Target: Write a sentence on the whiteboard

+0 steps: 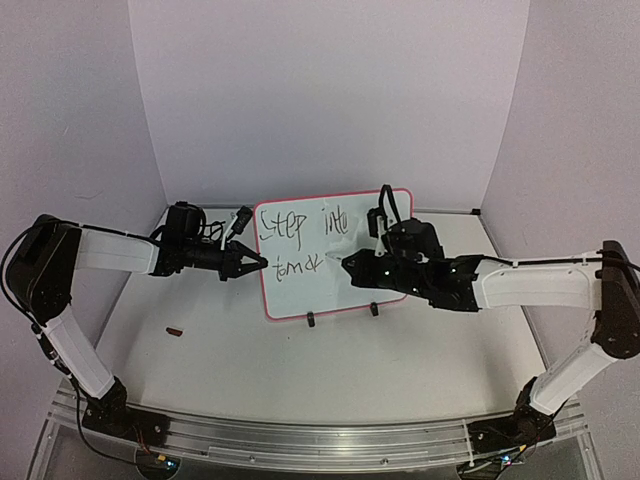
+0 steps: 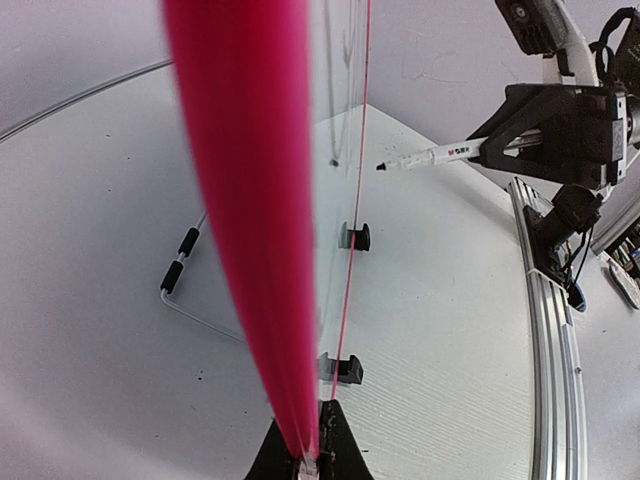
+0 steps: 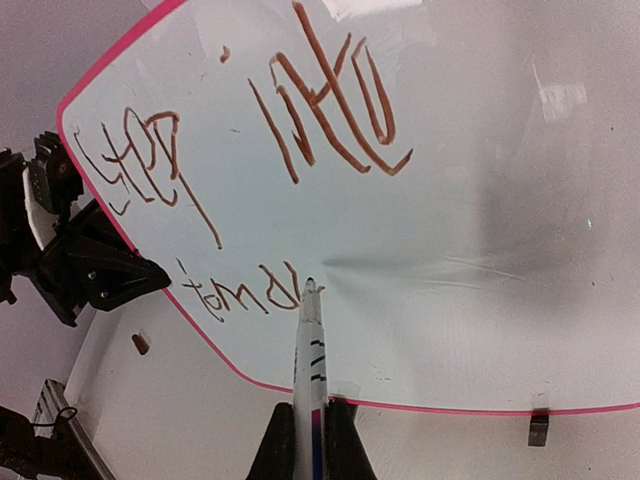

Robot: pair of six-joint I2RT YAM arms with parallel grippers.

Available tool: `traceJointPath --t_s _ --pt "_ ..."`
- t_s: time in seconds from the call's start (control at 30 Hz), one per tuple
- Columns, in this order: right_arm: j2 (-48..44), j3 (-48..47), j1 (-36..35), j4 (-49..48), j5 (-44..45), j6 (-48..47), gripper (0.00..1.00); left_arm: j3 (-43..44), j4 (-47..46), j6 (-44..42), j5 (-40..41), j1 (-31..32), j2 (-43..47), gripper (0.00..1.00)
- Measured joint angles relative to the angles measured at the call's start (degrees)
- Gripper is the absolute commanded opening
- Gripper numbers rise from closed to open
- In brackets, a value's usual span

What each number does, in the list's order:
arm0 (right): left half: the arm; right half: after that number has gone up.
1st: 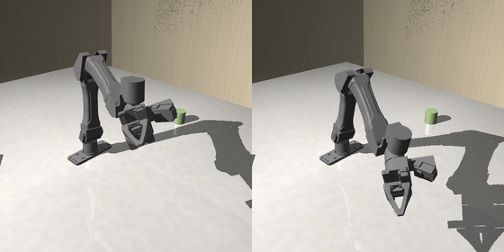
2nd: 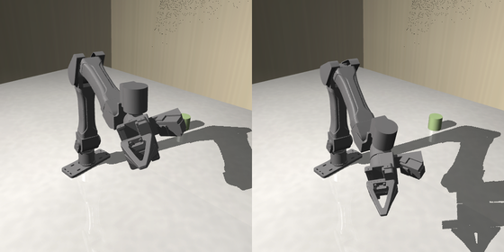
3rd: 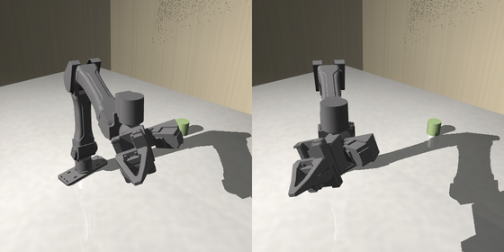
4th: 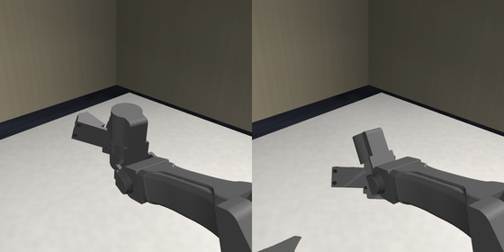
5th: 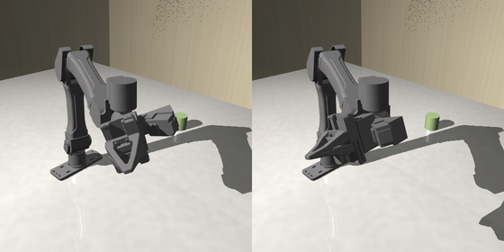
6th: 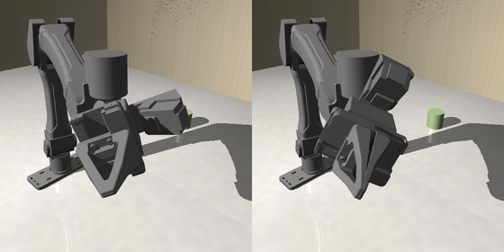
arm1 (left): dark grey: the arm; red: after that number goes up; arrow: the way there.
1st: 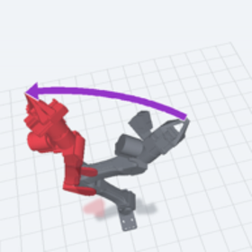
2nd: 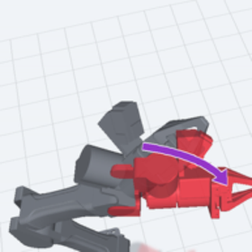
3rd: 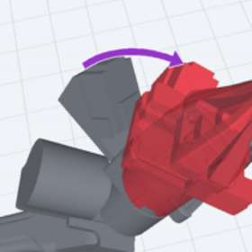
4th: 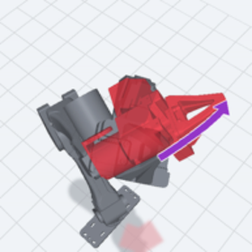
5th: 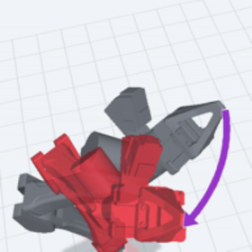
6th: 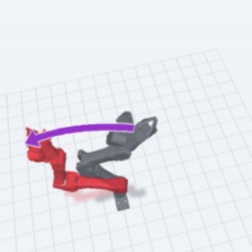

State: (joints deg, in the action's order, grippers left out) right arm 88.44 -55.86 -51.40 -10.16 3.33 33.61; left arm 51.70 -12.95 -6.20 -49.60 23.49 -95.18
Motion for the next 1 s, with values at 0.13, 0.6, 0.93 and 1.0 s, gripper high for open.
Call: traceJointPath --t_s 0.13,0.6,0.93,1.0 --pt "-0.83 -0.04 0.0 -0.73 0.11 -0.63 0.0 0.0 0.0 0.0 0.0 0.0 0.0 0.0" --pt "1.5 -1.6 0.93 -0.11 0.65 -0.94 0.0 0.0 0.0 0.0 0.0 0.0 0.0 0.0" --pt "1.62 -0.61 1.01 0.93 0.15 1.32 0.0 0.0 0.0 0.0 0.0 0.0 0.0 0.0" --pt "1.71 -0.25 1.01 1.26 -0.16 1.72 0.0 0.0 0.0 0.0 0.0 0.0 0.0 0.0"
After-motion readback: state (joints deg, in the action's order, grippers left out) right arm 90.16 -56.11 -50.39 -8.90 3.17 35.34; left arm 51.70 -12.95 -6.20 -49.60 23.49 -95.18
